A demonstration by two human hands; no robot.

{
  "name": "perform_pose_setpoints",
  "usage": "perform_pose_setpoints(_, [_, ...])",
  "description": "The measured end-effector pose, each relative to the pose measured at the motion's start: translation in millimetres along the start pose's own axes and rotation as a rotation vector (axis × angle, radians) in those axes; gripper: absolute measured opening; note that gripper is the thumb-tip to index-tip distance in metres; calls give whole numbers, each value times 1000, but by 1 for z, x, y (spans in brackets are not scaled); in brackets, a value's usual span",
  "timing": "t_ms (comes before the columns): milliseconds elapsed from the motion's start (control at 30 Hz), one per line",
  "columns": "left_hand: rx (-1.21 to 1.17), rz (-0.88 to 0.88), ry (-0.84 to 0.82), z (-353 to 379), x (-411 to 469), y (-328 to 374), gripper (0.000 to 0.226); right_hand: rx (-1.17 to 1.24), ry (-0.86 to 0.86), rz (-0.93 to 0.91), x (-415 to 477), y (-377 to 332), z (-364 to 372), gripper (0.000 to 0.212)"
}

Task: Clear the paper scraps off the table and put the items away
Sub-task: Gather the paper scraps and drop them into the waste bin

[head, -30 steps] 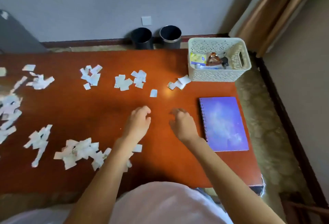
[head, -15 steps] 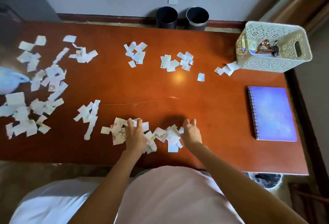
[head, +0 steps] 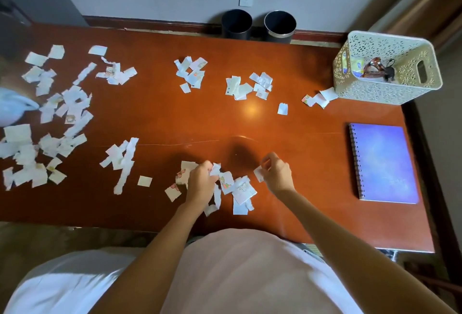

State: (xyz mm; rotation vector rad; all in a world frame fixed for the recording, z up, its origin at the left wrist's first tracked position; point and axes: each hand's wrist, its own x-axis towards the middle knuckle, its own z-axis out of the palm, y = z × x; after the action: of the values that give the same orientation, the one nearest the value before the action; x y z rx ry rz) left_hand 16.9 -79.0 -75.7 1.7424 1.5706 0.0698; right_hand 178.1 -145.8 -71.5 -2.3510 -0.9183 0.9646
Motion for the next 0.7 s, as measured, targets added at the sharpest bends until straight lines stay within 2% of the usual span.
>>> perform_pose_setpoints(100, [-54,24,26,-6,4,11,10,-51,-167,-135,2,-4,-3,26])
perform_pose_setpoints(200, [-86,23,27,-10,6,13,11,-262,-419,-225,-6,0,11,43])
perform_pose_setpoints(267, [-99,6,14,-13,5,11,10,-398,-483,-261,-13,5,22,54])
perform_pose_setpoints(367, [-124,-26,28,-16,4,6,11,-477,-423,-278,-18,6,28,60])
perform_pose_setpoints(567, [-383,-111,27,-19,5,6,11,-515,-309,-249,-11,-3,26,31])
perform_pose_setpoints(700, [-569,-121,-5,-27,2,12,23,-429,-237,-157,-2,-4,17,29])
